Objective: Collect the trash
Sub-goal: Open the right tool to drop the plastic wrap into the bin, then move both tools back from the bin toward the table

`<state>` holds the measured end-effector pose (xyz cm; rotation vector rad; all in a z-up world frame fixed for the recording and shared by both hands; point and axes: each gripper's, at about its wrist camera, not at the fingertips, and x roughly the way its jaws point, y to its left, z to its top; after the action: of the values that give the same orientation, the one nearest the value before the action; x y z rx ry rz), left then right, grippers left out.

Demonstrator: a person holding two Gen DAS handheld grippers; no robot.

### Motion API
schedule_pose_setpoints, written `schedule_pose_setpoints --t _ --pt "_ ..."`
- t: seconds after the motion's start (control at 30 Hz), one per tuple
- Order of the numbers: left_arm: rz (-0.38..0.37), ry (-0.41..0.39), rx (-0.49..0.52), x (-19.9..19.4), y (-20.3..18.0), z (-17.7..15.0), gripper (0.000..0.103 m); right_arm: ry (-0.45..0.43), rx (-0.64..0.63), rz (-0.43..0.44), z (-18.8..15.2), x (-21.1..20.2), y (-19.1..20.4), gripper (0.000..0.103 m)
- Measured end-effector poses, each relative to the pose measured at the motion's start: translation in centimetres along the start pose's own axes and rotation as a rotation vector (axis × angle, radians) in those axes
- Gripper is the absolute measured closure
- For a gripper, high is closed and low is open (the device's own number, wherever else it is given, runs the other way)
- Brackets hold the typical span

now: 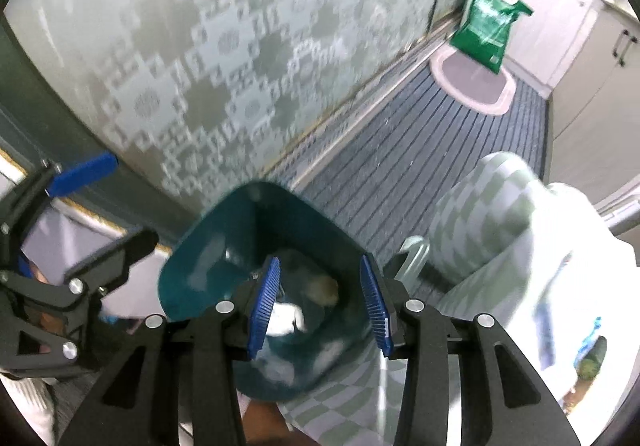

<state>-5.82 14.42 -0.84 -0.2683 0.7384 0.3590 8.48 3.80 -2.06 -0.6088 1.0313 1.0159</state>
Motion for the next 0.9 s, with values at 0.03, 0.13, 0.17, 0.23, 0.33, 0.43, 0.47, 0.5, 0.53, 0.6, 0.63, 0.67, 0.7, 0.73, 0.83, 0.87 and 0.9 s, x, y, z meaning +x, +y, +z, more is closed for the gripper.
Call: schedule_pose_setpoints --t 0.03,0.13,0.17,0.23,0.33,0.43,0.47,0.5,0.53,0.6,0.63,0.67,0.7,0.73,0.83,0.87,0.9 --pt "-0.006 -0.014 0.002 -0.2 -0.2 0.0 0.023 -0.029 0.016 0.003 0.0 -1.0 -0.5 0.058" --pt "-0.027 -0.051 0.003 -0.8 -0.6 0.2 0.024 -0.096 0.049 0.012 0.0 -3.3 -1.8 0.053" --pt "-0.034 -0.061 0.004 -0.9 -0.8 0.2 0.024 -0.116 0.058 0.014 0.0 -4.0 -2.2 0.049" --pt "-0.051 -0.098 0.009 -1.4 -1.4 0.4 0.024 -0.158 0.070 0.014 -0.1 -5.4 -3.0 0.048" --pt "-0.078 -0.151 0.019 -2.2 -2.2 0.7 0.023 -0.210 0.096 -0.005 -0.5 -7.3 -4.3 0.047" --pt "-0.116 -0.202 0.036 -3.0 -3.4 1.0 0.019 -0.244 0.124 -0.023 -1.3 -8.7 -5.9 0.045" --pt "-0.126 -0.213 0.042 -3.1 -3.7 1.0 0.018 -0.252 0.129 -0.029 -1.5 -8.9 -6.2 0.044" --pt "-0.138 -0.224 0.049 -3.2 -4.2 1.1 0.017 -0.261 0.137 -0.037 -1.8 -9.3 -6.7 0.043" --pt "-0.151 -0.230 0.055 -3.3 -4.7 1.1 0.017 -0.272 0.149 -0.042 -2.2 -9.7 -7.4 0.043" --pt "-0.175 -0.243 0.067 -3.0 -5.5 1.1 0.016 -0.286 0.167 -0.050 -2.9 -10.4 -8.5 0.042" --pt "-0.185 -0.240 0.073 -2.7 -5.9 1.1 0.016 -0.291 0.176 -0.057 -3.3 -10.7 -9.1 0.042" --pt "-0.190 -0.231 0.081 -2.4 -6.4 1.2 0.016 -0.294 0.182 -0.063 -3.6 -10.8 -9.4 0.042" --pt "-0.192 -0.228 0.097 -2.1 -7.2 1.3 0.016 -0.298 0.189 -0.070 -4.1 -11.1 -9.9 0.042" --pt "-0.200 -0.234 0.110 -2.0 -7.8 1.3 0.016 -0.301 0.195 -0.078 -4.5 -11.2 -10.3 0.042" --pt "-0.241 -0.220 0.132 -1.6 -9.5 1.4 0.017 -0.308 0.217 -0.096 -5.6 -11.8 -11.7 0.042" --pt "-0.258 -0.212 0.137 -1.5 -9.8 1.3 0.018 -0.309 0.227 -0.102 -6.1 -12.1 -12.3 0.042" --pt "-0.286 -0.202 0.149 -1.3 -10.5 1.2 0.018 -0.310 0.233 -0.104 -6.4 -12.2 -12.7 0.042"
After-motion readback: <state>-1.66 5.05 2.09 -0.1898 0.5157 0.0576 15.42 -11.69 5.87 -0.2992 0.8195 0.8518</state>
